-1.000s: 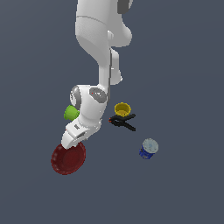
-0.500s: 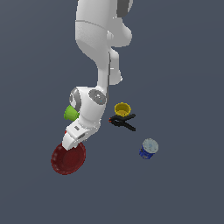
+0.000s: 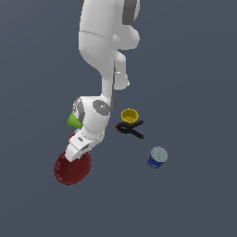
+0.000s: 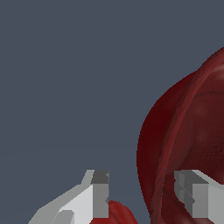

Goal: Pick up a designated object from a clutter of objects.

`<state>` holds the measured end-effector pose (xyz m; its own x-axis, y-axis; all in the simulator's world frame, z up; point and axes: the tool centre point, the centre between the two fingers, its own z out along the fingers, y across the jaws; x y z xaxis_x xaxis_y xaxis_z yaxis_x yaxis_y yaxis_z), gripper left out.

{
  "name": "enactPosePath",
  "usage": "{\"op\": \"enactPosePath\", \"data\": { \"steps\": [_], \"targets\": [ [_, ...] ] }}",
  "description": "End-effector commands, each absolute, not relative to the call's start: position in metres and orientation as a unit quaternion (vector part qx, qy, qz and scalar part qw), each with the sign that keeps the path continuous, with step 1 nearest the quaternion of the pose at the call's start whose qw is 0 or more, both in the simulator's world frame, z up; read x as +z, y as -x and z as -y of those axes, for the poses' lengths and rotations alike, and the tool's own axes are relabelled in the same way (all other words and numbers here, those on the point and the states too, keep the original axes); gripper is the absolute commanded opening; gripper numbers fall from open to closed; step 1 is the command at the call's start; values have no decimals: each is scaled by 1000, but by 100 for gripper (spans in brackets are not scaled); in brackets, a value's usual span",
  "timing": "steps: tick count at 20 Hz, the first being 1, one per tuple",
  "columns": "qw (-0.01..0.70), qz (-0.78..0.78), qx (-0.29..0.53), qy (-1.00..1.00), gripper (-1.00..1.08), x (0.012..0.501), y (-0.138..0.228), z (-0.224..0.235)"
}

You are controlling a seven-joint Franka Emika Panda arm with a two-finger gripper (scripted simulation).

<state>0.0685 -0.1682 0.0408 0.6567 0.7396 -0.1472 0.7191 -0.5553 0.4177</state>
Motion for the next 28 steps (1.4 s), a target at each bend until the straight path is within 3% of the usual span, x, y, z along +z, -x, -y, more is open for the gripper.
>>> {"op": "enactPosePath", "data": {
  "steps": [1, 17, 28],
  "targets": [
    [226, -414, 23, -881, -100, 40, -69, 169],
    [227, -414, 23, -881, -100, 48, -69, 160],
    [226, -415, 23, -881, -100, 101, -69, 97]
  ]
}}
